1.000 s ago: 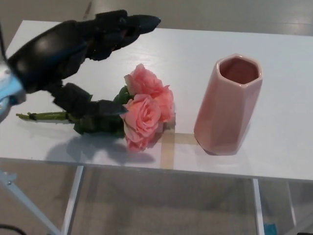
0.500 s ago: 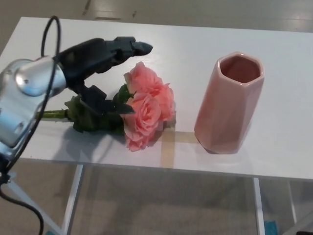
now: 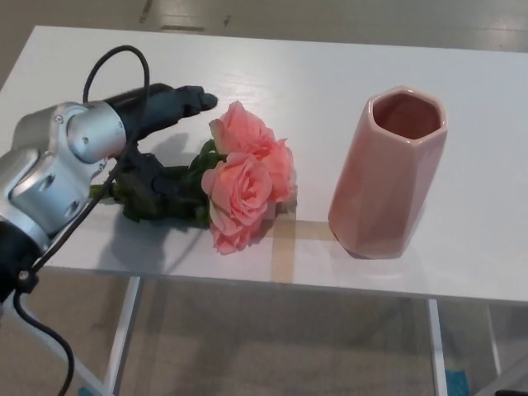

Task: Use the left hand to pick up the rose and then lift and insert it into the pink vase.

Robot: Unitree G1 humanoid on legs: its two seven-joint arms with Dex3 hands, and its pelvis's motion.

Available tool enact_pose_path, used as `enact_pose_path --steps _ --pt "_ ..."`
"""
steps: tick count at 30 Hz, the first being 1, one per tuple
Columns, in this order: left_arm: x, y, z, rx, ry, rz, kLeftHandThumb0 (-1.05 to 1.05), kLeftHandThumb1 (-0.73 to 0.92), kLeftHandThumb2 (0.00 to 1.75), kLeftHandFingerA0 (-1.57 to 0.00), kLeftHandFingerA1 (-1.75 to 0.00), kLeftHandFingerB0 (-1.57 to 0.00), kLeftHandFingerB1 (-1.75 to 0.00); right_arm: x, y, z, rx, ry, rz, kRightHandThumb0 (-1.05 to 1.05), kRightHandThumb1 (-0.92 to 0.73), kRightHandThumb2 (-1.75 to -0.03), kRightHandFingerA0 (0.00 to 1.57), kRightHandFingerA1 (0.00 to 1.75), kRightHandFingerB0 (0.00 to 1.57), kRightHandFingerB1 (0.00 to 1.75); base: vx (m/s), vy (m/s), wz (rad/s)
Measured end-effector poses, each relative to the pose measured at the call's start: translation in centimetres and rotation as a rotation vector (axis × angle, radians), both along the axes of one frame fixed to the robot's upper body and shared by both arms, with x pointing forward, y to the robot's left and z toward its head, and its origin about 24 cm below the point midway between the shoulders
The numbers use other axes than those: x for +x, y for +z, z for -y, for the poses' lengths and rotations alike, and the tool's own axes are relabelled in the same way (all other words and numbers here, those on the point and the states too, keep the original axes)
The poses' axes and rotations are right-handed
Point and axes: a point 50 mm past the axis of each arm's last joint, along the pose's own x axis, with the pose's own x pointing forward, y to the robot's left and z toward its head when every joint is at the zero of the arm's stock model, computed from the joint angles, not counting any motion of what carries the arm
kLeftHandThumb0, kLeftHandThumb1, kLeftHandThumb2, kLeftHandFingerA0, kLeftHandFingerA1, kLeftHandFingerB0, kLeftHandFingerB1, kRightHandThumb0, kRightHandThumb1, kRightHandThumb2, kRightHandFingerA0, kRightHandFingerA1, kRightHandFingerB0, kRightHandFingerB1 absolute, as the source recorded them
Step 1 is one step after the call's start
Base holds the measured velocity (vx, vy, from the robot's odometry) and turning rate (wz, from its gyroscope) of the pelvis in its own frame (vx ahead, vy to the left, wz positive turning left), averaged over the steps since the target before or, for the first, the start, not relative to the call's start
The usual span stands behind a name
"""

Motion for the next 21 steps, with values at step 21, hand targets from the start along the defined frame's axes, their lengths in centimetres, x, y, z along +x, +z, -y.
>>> enact_pose_path --steps 21 --pt "0.6 -0.5 1.1 0.214 0.051 0.117 -0.53 0.36 0.68 0.0 0.0 0.0 -0.1 -0.4 -0.2 0.2 0.006 0.066 -0.062 -0.38 -0.54 -0.94 0.62 0.67 0.44 0.58 0.0 0.0 0.0"
